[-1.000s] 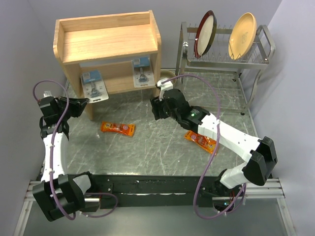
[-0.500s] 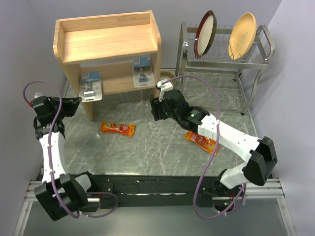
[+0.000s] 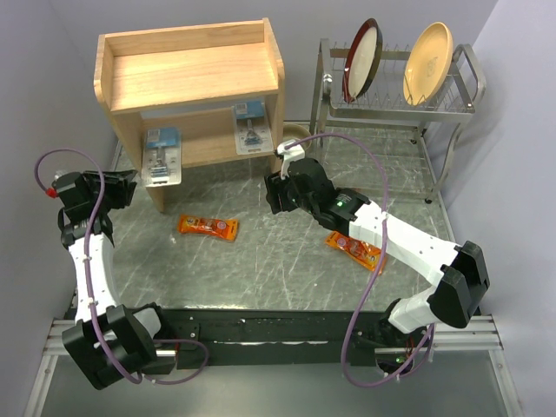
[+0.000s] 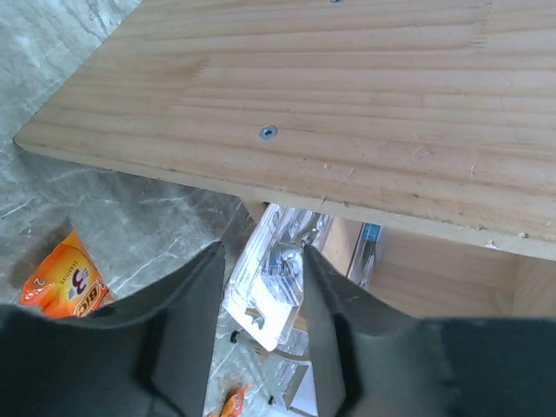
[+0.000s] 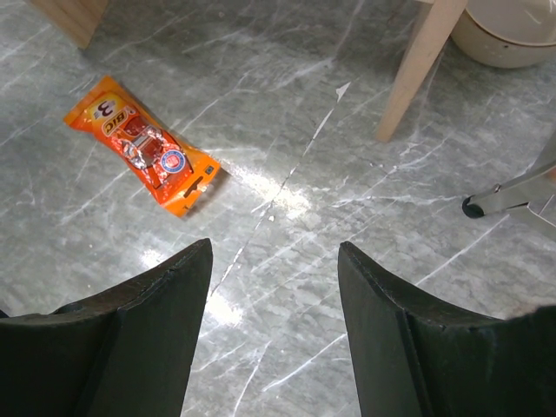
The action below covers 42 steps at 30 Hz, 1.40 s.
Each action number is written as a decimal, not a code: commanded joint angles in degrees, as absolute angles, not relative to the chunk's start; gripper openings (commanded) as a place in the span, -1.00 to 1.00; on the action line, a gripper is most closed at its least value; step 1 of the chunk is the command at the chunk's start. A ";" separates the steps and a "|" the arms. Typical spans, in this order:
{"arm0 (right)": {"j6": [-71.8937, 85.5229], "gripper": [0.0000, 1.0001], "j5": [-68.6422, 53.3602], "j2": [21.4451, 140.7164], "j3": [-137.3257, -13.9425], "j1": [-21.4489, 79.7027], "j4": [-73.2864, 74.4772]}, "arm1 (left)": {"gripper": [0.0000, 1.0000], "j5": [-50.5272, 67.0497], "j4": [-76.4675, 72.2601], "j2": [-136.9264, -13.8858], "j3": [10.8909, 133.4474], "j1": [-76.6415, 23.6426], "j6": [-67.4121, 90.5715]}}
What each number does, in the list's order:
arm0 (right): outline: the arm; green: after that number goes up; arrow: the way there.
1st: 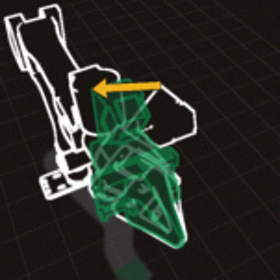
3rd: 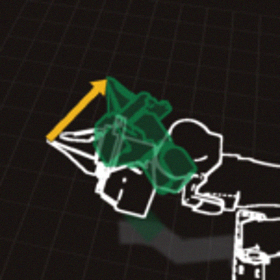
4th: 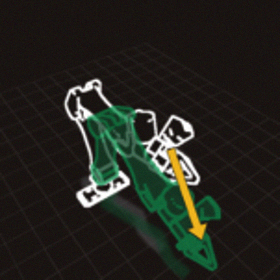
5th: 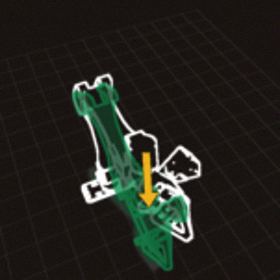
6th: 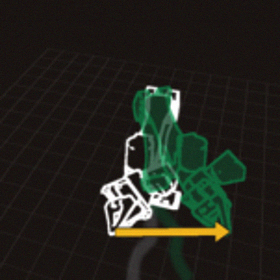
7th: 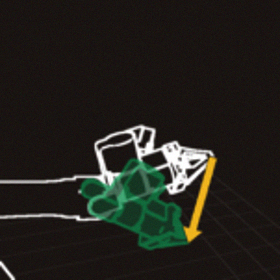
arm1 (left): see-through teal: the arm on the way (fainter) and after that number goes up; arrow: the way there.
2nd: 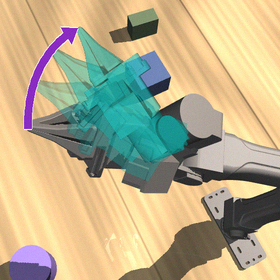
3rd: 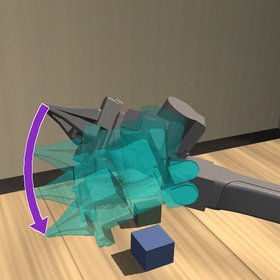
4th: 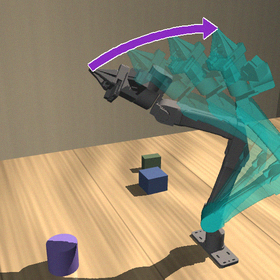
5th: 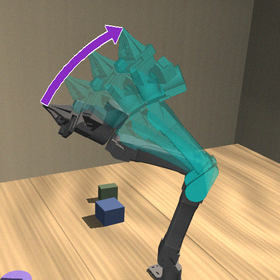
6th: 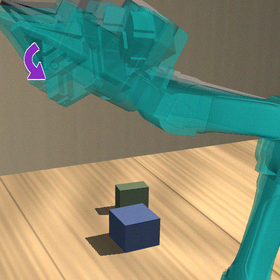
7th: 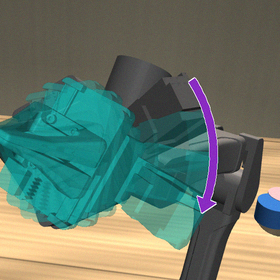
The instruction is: Place and organize the shaving razors onto the shelf
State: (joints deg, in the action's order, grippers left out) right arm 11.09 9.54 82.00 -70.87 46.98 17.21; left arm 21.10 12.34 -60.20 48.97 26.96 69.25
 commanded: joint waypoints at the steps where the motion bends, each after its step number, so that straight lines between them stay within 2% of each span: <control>1: 11.69 0.34 9.58 82.35 -70.84 46.67 14.77 | -0.02 19.78 11.78 -59.77 48.69 27.16 69.26; 7: 11.43 0.34 9.93 82.35 -71.02 46.67 14.85 | 0.20 18.02 18.69 -58.19 52.10 27.77 65.14; 9: 11.08 0.35 10.28 82.18 -70.84 46.58 14.77 | 0.22 18.62 21.61 -57.48 53.87 28.74 60.66; 12: 11.07 0.35 10.37 81.74 -70.32 46.41 14.59 | 0.15 26.24 24.60 -57.57 55.90 28.74 53.36; 13: 11.16 0.35 10.20 81.65 -70.23 46.23 14.59 | 0.05 28.54 24.87 -57.83 55.03 28.74 51.78; 14: 11.16 0.35 10.11 81.48 -70.22 46.23 14.59 | -0.38 30.57 25.22 -57.92 54.41 28.74 48.98; 16: 10.99 0.35 10.02 81.56 -70.14 45.88 14.59 | -0.98 35.50 25.14 -57.48 51.87 28.74 46.60; 21: 11.08 0.35 9.76 81.12 -69.79 45.26 14.33 | -0.98 31.65 28.04 -57.22 47.91 27.08 48.33; 27: 11.07 0.35 9.93 80.07 -68.47 45.09 14.41 | -0.98 31.64 19.87 -59.85 45.00 22.94 56.50; 36: 10.63 0.36 10.20 80.68 -69.17 44.91 14.06 | -0.98 32.70 16.00 -66.35 46.84 20.57 64.07; 42: 10.37 0.36 10.37 81.91 -70.31 44.91 14.06 | -0.98 33.31 16.70 -70.92 53.24 20.57 68.20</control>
